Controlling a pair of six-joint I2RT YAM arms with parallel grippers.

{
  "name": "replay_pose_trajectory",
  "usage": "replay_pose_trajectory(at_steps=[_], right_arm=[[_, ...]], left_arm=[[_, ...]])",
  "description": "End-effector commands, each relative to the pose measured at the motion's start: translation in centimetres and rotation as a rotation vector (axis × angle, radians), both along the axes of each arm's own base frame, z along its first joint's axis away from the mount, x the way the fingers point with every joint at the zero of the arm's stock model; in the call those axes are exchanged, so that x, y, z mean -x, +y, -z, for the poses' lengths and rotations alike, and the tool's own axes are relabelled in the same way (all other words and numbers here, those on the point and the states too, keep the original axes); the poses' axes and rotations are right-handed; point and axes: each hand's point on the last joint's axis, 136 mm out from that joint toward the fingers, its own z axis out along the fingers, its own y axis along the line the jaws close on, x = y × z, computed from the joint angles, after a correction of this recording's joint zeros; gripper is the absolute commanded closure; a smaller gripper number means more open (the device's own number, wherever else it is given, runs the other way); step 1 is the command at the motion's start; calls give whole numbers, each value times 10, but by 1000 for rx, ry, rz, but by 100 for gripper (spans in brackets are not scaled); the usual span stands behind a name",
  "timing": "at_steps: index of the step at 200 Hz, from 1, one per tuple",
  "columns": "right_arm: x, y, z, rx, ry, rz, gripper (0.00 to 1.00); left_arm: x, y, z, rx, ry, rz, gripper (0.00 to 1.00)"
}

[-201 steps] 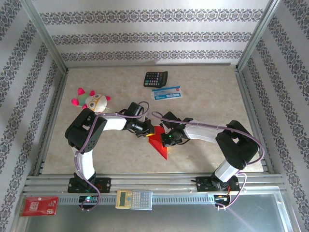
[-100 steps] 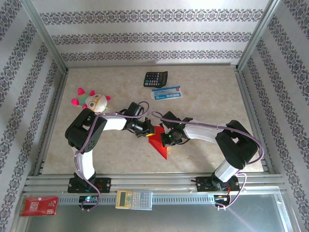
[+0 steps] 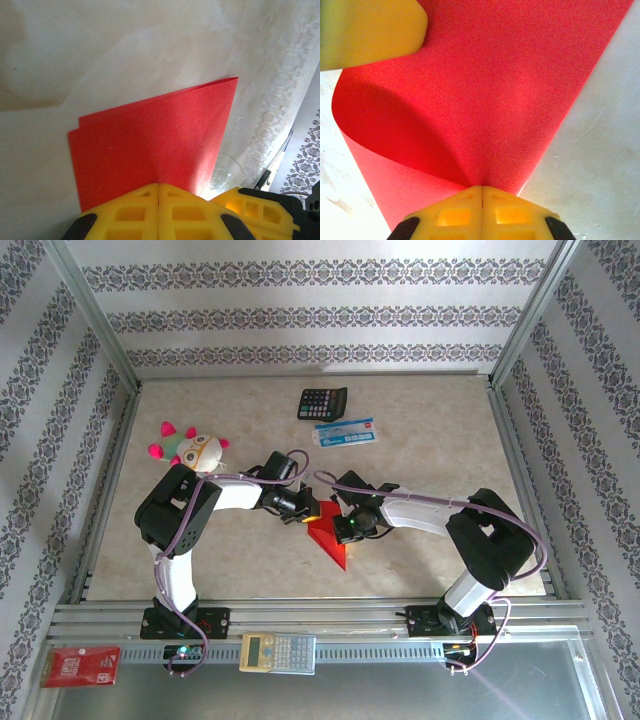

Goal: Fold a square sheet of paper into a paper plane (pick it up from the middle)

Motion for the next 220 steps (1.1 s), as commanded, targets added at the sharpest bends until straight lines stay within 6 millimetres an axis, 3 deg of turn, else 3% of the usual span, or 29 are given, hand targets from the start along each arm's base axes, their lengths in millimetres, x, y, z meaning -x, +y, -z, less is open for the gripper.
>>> replay_pose_trajectory(at_steps=[1, 220], right_arm=[[-10, 6, -14, -35, -33, -5, 100], [-1, -6, -3, -10, -6, 23, 100]], left_arm=[[22, 15, 31, -109, 94, 7, 92], [24, 13, 32, -112, 93, 12, 92]])
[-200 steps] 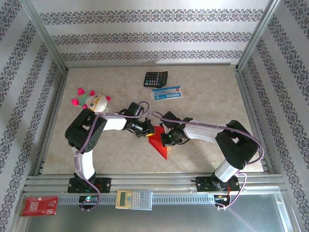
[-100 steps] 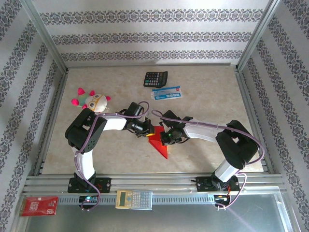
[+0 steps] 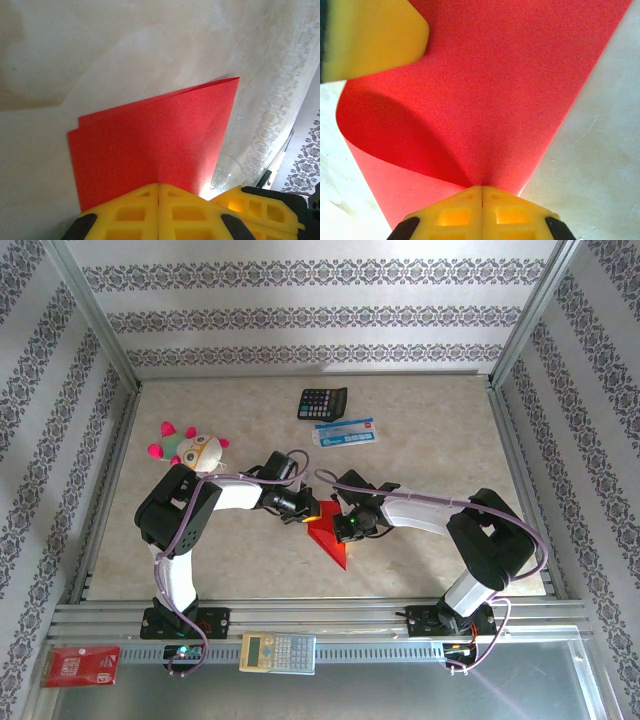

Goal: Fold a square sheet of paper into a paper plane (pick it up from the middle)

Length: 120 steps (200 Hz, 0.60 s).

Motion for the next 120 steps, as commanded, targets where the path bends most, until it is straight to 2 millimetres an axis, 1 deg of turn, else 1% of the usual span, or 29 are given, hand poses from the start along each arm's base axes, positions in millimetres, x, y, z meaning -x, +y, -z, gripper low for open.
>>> replay_pose_trajectory(at_steps=[1, 48, 96, 120], right_arm=[[1, -5, -2, -4, -1, 15, 100], [1, -3, 0, -14, 2, 21, 100], [-6, 5, -11, -47, -15, 19, 100], [-6, 6, -11, -50, -15, 17, 100]], left_arm=[[23, 14, 32, -111, 94, 10, 92], [24, 14, 32, -112, 96, 11, 92], [24, 13, 32, -110, 94, 11, 92], [24, 14, 32, -111, 94, 11, 92]])
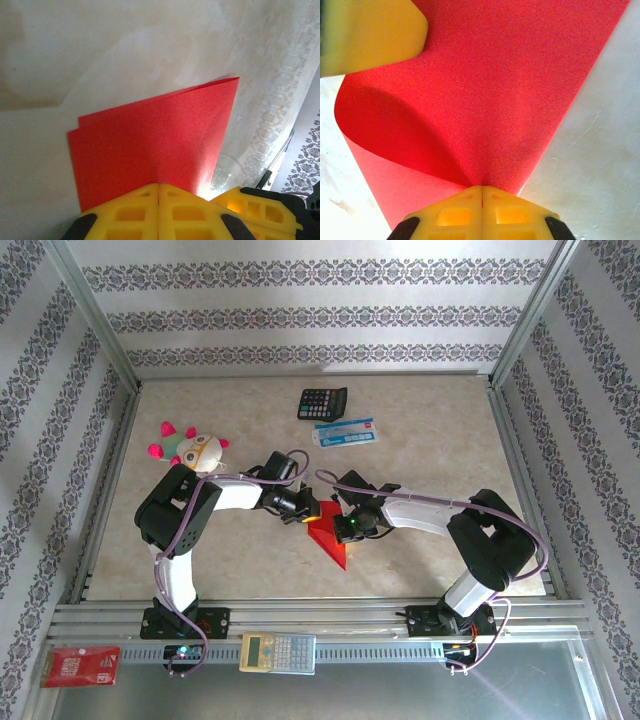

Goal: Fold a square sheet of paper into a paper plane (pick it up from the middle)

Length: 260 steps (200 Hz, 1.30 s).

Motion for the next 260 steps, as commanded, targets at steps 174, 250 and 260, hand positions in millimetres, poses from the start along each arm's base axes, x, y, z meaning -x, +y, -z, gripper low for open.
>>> replay_pose_trajectory(at_steps=[174, 250, 260], right_arm=[[-2, -8, 6, 24, 2, 23, 100], [1, -14, 13, 51, 10, 25, 100], [1, -14, 13, 52, 11, 24, 100]], left_arm=[[26, 14, 33, -109, 97, 14, 92], [26, 13, 33, -111, 96, 13, 92], [26, 13, 33, -110, 96, 13, 92]])
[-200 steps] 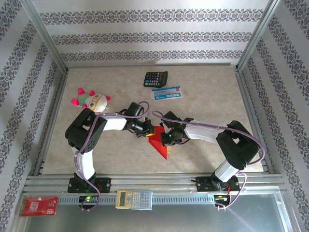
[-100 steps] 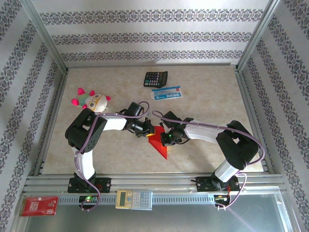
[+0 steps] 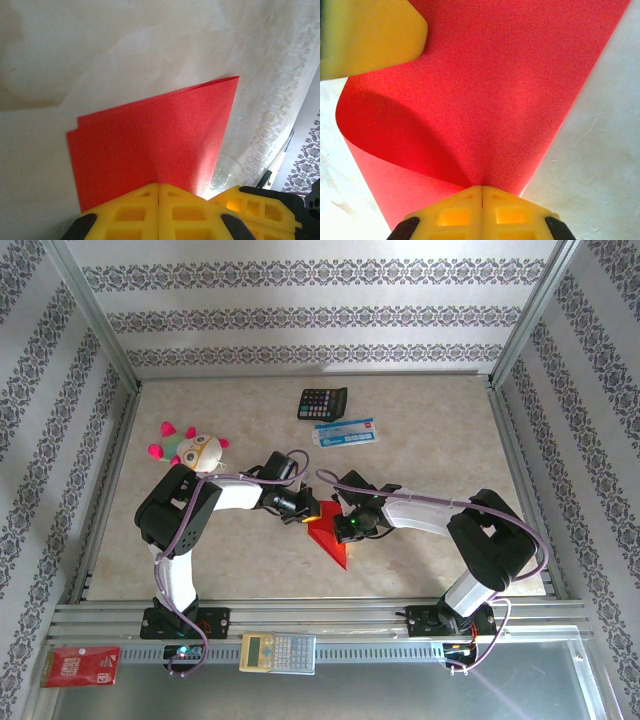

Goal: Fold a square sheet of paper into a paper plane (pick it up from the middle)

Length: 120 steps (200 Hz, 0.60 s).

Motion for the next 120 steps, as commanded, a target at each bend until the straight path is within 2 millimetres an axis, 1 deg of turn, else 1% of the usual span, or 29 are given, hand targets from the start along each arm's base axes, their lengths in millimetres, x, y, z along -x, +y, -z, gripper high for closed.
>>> replay_pose_trajectory(at_steps=[1, 42, 70, 97, 120], right_arm=[[3, -13, 12, 58, 16, 15, 100], [5, -12, 17, 52, 29, 20, 100], [9, -16, 22, 67, 44, 34, 100], [14, -22, 26, 81, 63, 57, 100], [16, -26, 30, 98, 71, 77, 100]], left_arm=[[26, 13, 32, -110, 96, 13, 92], [26, 13, 32, -109, 95, 14, 91], [24, 12, 31, -107, 93, 12, 90], [18, 8, 23, -101, 76, 17, 86], [6, 3, 8, -91, 45, 22, 82]])
